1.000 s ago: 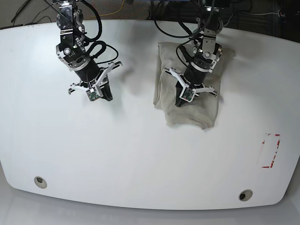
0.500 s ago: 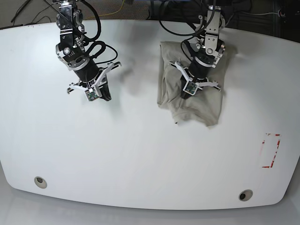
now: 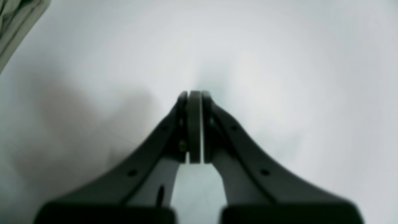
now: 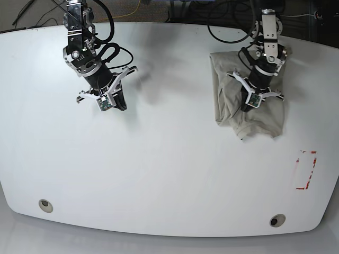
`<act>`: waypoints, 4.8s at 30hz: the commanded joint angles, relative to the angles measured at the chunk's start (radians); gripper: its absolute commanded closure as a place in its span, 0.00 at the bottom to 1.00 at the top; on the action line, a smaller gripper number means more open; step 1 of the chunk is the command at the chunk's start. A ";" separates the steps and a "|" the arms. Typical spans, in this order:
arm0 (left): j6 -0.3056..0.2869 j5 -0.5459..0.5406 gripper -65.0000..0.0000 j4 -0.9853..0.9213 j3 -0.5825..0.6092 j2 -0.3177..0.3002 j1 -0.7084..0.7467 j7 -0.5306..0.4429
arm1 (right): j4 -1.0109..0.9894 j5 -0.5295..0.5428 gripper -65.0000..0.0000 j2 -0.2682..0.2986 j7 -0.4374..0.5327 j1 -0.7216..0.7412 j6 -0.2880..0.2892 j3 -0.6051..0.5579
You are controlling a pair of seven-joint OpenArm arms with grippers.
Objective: Layout the t-shirt on the table in an organized manner, then fold the t-shirt properly
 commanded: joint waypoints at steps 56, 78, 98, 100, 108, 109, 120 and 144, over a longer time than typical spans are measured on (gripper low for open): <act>-0.207 0.004 1.00 0.273 -0.192 0.213 0.183 0.107 | 0.042 0.014 1.00 0.002 0.028 -0.009 -0.001 0.001; -0.213 0.000 1.00 0.123 -0.439 0.019 0.108 0.107 | 0.043 0.014 1.00 0.002 0.028 -0.011 -0.001 0.001; -0.245 -0.056 1.00 0.103 -0.585 -0.071 0.065 0.111 | 0.043 0.014 1.00 0.002 0.032 -0.029 0.005 0.001; -0.246 -0.056 1.00 0.101 -0.597 -0.071 0.062 0.111 | 0.043 0.014 1.00 0.002 0.032 -0.029 0.019 0.003; -0.248 -0.060 1.00 0.158 -0.543 -0.050 0.060 0.111 | 0.043 0.014 1.00 0.002 0.032 -0.027 0.039 0.004; -0.248 -0.060 1.00 0.173 -0.528 -0.034 0.060 0.111 | 0.043 0.014 1.00 0.002 0.032 -0.026 0.039 0.006; -0.248 -0.056 1.00 0.241 -0.330 0.067 0.059 0.112 | 0.043 0.014 1.00 0.002 0.031 -0.020 0.039 0.004; -0.246 -0.060 1.00 0.296 -0.264 0.142 0.008 -0.095 | 0.092 0.005 1.00 0.010 0.037 -0.031 0.075 0.181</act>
